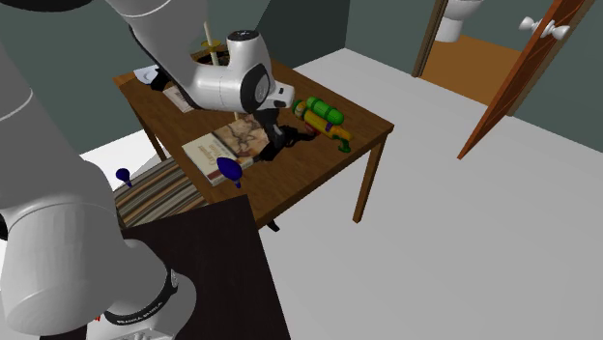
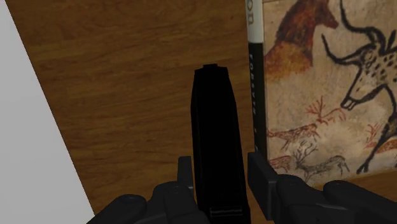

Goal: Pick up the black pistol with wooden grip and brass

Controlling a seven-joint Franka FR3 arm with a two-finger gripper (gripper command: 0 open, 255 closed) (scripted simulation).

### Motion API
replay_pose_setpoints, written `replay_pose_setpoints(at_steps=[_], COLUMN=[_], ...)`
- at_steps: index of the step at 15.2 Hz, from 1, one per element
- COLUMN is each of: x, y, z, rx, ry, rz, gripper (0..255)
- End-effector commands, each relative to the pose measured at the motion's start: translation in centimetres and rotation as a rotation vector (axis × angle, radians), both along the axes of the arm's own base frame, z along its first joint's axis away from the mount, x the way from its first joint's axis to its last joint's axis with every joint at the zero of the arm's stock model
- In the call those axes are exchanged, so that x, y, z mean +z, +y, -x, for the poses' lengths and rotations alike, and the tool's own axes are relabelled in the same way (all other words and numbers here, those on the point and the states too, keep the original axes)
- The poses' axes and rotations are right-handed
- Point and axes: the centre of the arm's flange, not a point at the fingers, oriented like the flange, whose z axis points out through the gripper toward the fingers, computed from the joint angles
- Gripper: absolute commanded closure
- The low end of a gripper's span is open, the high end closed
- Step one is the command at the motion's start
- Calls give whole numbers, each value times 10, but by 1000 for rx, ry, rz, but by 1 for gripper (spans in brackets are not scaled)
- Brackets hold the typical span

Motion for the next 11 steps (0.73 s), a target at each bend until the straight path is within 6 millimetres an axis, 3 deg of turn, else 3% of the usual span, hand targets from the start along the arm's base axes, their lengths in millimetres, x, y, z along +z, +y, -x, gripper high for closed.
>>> replay_pose_setpoints(at_steps=[1, 9, 11], x=[10, 52, 53], y=[0, 0, 0], z=[1, 1, 1], rx=[0, 0, 0], ry=[0, 0, 0], rz=[0, 0, 0], gripper=[255, 255, 255])
